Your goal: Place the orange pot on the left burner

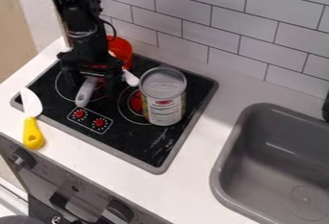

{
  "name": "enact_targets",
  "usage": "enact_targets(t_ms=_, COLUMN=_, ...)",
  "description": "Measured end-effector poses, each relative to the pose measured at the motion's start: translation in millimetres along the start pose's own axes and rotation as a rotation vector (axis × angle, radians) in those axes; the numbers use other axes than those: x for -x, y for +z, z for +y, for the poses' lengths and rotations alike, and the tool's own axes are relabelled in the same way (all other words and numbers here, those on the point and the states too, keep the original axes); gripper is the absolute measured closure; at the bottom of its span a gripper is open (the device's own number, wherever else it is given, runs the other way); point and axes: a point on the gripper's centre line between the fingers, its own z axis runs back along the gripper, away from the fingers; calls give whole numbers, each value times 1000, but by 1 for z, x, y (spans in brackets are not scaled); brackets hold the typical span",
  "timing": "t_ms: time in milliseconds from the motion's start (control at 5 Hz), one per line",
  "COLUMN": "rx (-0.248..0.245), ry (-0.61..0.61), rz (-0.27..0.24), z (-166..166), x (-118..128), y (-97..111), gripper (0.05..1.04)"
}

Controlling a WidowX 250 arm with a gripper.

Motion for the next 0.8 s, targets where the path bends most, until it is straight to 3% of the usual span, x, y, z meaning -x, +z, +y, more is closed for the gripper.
enact_targets(t_ms=400, rx=10, ry=10, rz=24, z=4, x=6, y=16, gripper=84)
enact_targets(t_ms=600, rx=18, ry=18, rz=-71, z=7, x=12, y=48, gripper=84)
enact_targets(t_ms=800, rx=31, ry=-36, rz=-50, z=3, x=25, y=63, gripper=84)
